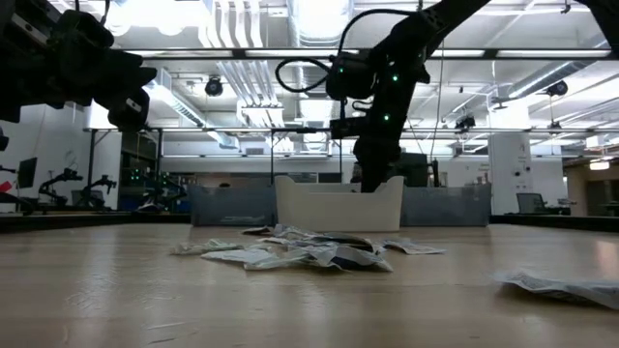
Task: Pick & Place First Aid Supplies
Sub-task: Put the blue alcohol pad into the white bin
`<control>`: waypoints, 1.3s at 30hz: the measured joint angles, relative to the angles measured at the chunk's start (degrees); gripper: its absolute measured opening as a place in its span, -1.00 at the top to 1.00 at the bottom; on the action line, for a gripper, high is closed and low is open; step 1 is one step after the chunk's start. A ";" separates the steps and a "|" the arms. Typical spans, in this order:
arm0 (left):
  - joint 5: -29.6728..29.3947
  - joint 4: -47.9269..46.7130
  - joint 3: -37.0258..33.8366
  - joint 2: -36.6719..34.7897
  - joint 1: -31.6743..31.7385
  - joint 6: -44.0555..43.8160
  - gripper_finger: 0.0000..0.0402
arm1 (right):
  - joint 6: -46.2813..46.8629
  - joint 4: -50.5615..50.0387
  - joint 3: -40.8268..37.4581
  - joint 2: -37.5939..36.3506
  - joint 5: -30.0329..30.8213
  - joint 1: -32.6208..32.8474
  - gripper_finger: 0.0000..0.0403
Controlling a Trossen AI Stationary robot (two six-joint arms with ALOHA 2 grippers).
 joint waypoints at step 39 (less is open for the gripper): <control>-0.28 -0.07 -0.01 0.07 0.01 3.74 0.53 | 9.36 -15.87 12.33 -3.71 -28.74 16.74 0.34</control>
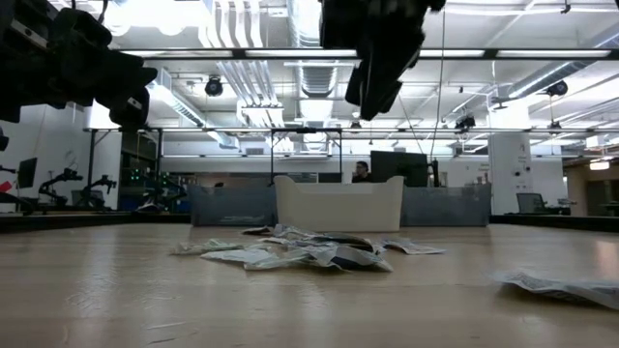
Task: Pick & Place First Aid Supplies
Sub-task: Put the blue alcohol pad into the white bin
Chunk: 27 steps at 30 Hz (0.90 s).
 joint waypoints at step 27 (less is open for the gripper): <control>0.02 -0.01 0.01 0.00 -0.01 0.28 0.53 | 54.46 17.24 -11.58 0.17 7.78 24.61 0.41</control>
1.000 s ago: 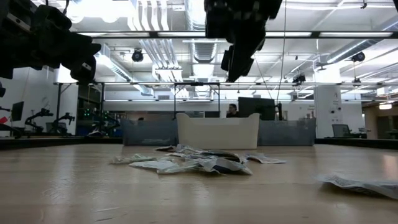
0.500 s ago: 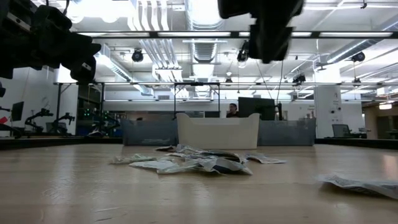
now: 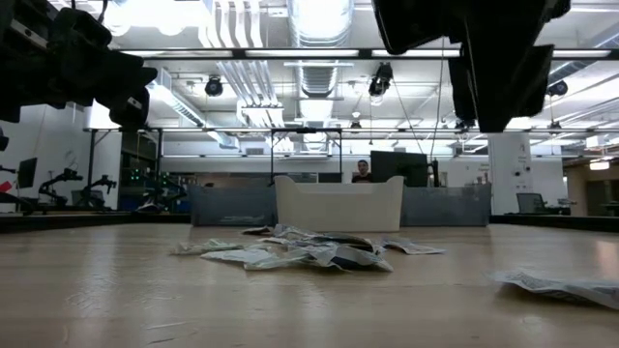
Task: Pick & Place First Aid Supplies
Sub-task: Put the blue alcohol pad into the white bin
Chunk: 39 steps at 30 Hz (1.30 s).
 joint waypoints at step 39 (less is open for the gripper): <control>0.04 -1.31 -0.01 0.52 0.01 -0.60 0.53 | 12.87 5.76 6.18 21.75 -1.17 4.11 0.53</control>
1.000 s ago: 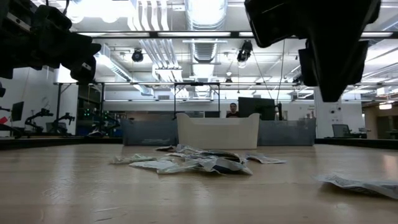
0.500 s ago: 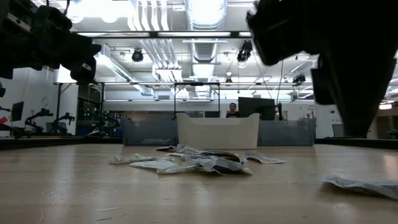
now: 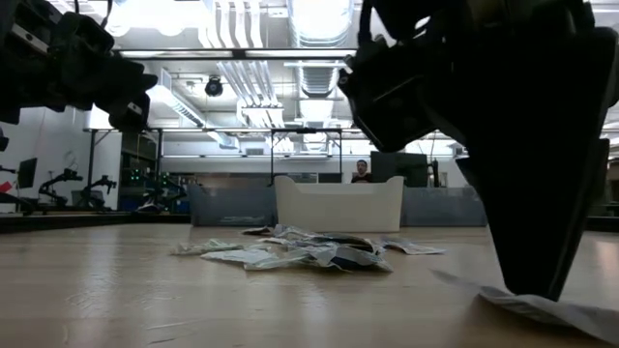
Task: Pick & Place First Aid Supplies
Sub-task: Put the blue alcohol pad into the white bin
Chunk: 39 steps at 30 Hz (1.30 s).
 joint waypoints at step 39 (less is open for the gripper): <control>-0.01 -1.00 0.00 0.17 0.00 -0.16 0.53 | -0.22 -31.36 2.43 -4.32 16.41 -0.31 0.89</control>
